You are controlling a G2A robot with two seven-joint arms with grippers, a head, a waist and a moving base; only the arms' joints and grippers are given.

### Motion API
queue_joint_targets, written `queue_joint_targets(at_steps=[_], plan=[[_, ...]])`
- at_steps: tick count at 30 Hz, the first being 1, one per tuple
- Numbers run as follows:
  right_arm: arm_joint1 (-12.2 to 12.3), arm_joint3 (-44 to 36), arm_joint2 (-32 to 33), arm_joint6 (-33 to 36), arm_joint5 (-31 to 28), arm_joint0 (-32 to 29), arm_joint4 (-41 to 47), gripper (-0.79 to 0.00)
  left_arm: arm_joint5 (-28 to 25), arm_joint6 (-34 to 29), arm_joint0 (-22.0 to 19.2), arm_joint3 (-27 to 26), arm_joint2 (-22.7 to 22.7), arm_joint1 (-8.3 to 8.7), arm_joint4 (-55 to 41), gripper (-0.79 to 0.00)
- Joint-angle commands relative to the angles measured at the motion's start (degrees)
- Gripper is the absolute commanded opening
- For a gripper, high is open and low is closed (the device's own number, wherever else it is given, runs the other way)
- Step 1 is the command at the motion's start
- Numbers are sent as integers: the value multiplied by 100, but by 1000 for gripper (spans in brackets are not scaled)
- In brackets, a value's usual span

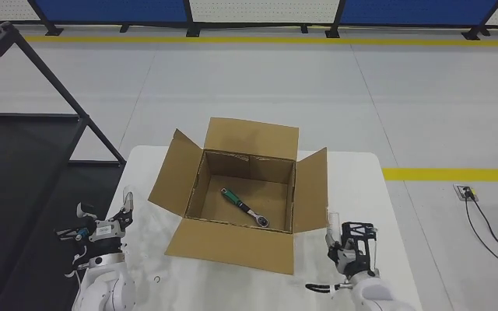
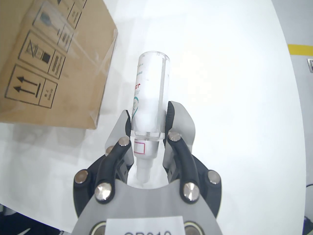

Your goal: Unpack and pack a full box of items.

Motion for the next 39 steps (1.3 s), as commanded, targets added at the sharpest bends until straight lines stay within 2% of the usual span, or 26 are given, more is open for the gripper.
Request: queue_joint_targets(at_steps=[1, 4, 12, 15, 19, 25, 30, 35, 39], plan=[[-4, -167, 263, -52, -32, -88, 604, -785, 0, 0, 0, 0, 0, 0, 0, 0], [5, -511, 600, -127, -154, -264, 1173, -785, 0, 0, 0, 0, 0, 0, 0, 0], [-4, -1631, 877, -163, 331, -478, 1603, -785, 0, 0, 0, 0, 0, 0, 0, 0], [1, -1979, 823, -39, 327, -389, 1701, -785, 0, 0, 0, 0, 0, 0, 0, 0], [21, -1979, 555, 62, 69, 90, 1561, -785, 0, 0, 0, 0, 0, 0, 0, 0], [16, -1979, -648, 481, -30, 1050, 508, -785, 0, 0, 0, 0, 0, 0, 0, 0], [-46, -1970, -1940, 1507, 34, 1916, -534, -785, 0, 0, 0, 0, 0, 0, 0, 0], [-238, -1032, -3025, 2433, 237, 3123, -1064, -785, 0, 0, 0, 0, 0, 0, 0, 0], [-475, 2, -3572, 2863, 613, 4158, -1109, -785, 0, 0, 0, 0, 0, 0, 0, 0]])
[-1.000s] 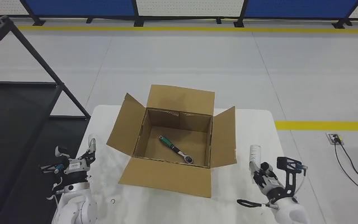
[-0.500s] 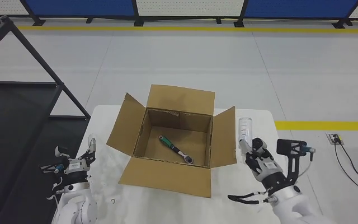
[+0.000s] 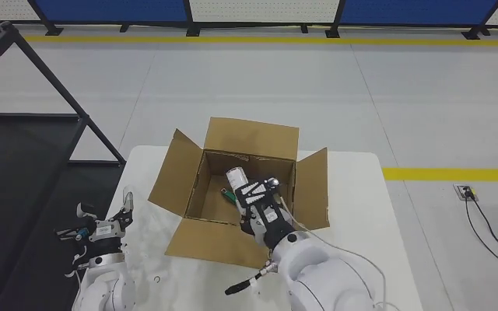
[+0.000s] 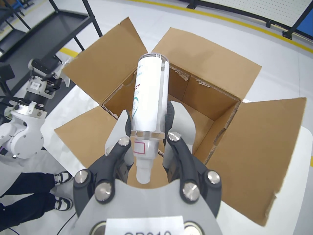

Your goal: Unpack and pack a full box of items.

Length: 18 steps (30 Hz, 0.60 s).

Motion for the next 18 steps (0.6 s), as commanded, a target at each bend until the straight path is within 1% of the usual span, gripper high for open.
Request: queue_joint_targets(at_steps=[1, 6, 9, 11, 18], plan=[[-113, 557, -228, 157, 185, 522, -32, -785, 0, 0, 0, 0, 0, 0, 0, 0], [-431, 1879, -741, 393, 496, 1527, -91, -785, 0, 0, 0, 0, 0, 0, 0, 0], [-594, 2464, -1101, 222, 623, 1828, -439, -785, 0, 0, 0, 0, 0, 0, 0, 0], [-668, 2598, -1183, 299, 711, 1878, -447, -785, 0, 0, 0, 0, 0, 0, 0, 0], [-668, 2598, -1183, 299, 711, 1878, -447, -785, 0, 0, 0, 0, 0, 0, 0, 0]])
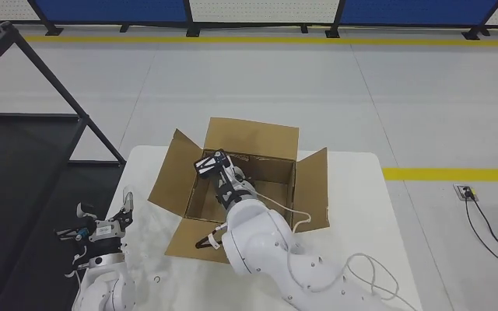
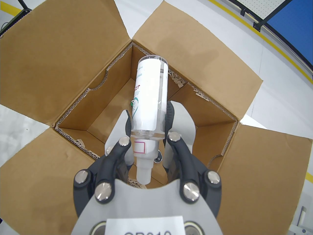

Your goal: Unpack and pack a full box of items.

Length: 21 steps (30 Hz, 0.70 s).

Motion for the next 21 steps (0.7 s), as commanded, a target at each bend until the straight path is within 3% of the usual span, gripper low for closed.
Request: queue_joint_targets(at_steps=[1, 6, 21], plan=[[0, 0, 0, -1, 0, 0, 0, -785, 0, 0, 0, 0, 0, 0, 0, 0], [-10, 162, -17, -168, -274, -119, 75, -785, 0, 0, 0, 0, 0, 0, 0, 0], [-386, 2979, 483, 98, -1531, 837, 1568, -785, 0, 0, 0, 0, 0, 0, 0, 0]])
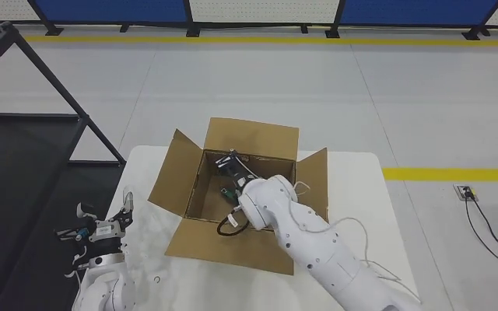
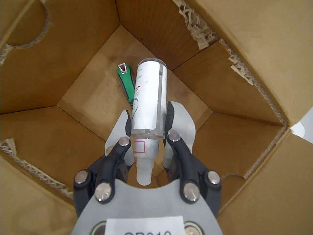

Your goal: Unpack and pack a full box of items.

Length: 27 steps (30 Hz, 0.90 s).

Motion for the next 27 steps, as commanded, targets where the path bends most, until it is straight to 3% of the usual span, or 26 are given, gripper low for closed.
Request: queue_joint_targets(at_steps=[1, 12, 14, 16, 27], plan=[[-56, 382, -44, 11, -92, 118, 76, -785, 0, 0, 0, 0, 0, 0, 0, 0], [-478, 2017, -329, -467, -630, 698, 574, -785, 0, 0, 0, 0, 0, 0, 0, 0], [-538, 2203, -338, -532, -710, 774, 658, -733, 0, 0, 0, 0, 0, 0, 0, 0], [-590, 2384, -349, -553, -767, 839, 709, -545, 0, 0, 0, 0, 0, 0, 0, 0], [-750, 2858, -328, -617, -864, 1026, 760, -486, 0, 0, 0, 0, 0, 0, 0, 0]])
